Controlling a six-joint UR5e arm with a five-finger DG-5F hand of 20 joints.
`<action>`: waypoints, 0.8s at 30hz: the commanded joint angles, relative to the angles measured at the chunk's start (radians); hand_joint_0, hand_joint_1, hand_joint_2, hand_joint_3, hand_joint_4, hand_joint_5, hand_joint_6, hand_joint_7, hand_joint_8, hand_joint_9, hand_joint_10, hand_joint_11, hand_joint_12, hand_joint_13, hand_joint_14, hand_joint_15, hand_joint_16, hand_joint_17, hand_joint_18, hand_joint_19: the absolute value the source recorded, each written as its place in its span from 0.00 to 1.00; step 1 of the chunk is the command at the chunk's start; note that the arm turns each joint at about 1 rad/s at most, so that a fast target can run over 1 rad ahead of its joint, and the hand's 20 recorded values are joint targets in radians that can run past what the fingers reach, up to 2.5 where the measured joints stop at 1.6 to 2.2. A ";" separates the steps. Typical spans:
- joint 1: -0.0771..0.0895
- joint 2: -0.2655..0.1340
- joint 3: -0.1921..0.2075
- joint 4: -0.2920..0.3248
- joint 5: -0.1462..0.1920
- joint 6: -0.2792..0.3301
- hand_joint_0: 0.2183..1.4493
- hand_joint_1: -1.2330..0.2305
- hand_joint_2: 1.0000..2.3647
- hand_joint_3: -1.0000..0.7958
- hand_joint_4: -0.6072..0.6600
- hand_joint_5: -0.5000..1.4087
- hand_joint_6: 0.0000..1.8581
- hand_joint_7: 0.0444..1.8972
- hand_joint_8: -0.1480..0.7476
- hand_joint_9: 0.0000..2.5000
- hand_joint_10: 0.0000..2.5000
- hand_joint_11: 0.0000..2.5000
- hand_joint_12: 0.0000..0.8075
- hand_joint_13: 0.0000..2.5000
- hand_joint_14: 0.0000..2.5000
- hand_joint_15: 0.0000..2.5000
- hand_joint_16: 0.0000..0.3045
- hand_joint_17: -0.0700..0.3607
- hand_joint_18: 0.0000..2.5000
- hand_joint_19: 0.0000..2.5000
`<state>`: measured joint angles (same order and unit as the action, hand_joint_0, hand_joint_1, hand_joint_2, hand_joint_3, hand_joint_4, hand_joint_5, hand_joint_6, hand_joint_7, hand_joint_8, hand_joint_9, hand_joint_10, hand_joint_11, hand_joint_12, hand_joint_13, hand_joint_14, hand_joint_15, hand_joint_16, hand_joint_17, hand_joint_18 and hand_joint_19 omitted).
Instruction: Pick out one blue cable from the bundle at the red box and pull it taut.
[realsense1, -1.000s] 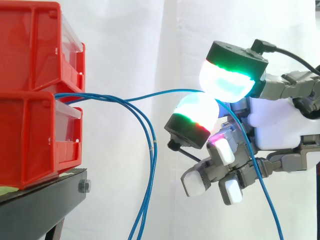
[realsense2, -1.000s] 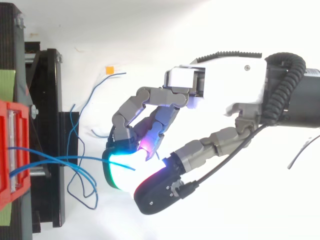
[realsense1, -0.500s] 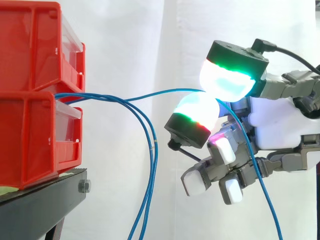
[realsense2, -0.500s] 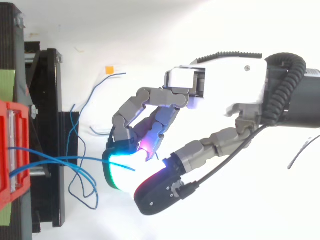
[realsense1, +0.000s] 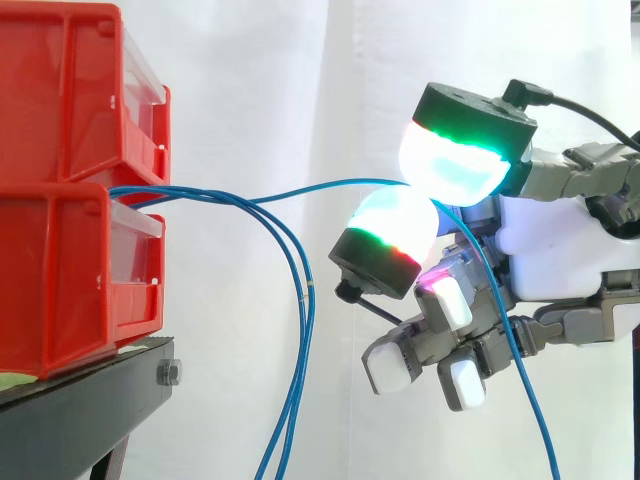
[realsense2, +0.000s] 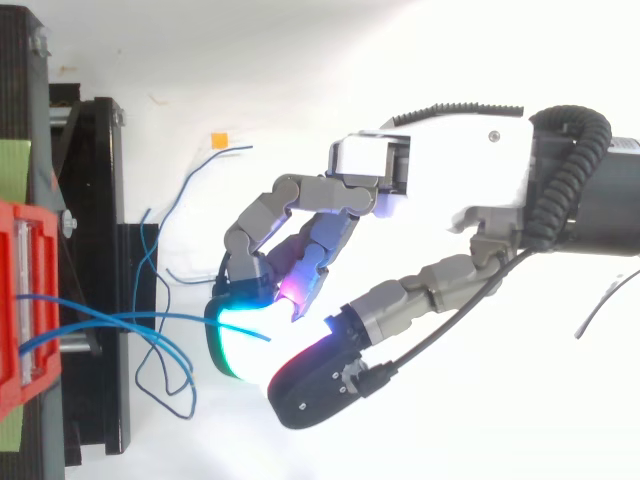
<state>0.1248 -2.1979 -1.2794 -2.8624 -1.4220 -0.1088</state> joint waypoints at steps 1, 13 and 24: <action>-0.001 0.001 0.000 0.000 0.000 0.000 0.35 0.29 0.01 0.44 0.45 0.21 0.52 0.51 0.53 0.43 0.01 0.20 0.36 0.31 0.01 0.15 0.14 0.38 0.32 0.25; 0.001 0.001 0.000 0.000 0.000 0.000 0.36 0.29 0.01 0.44 0.45 0.21 0.52 0.51 0.52 0.43 0.01 0.20 0.36 0.30 0.01 0.15 0.14 0.38 0.32 0.25; 0.001 0.000 0.002 0.000 0.000 0.001 0.36 0.29 0.01 0.44 0.45 0.21 0.52 0.51 0.52 0.42 0.01 0.20 0.36 0.30 0.01 0.15 0.14 0.38 0.31 0.25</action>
<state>0.1251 -2.1975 -1.2792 -2.8624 -1.4219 -0.1086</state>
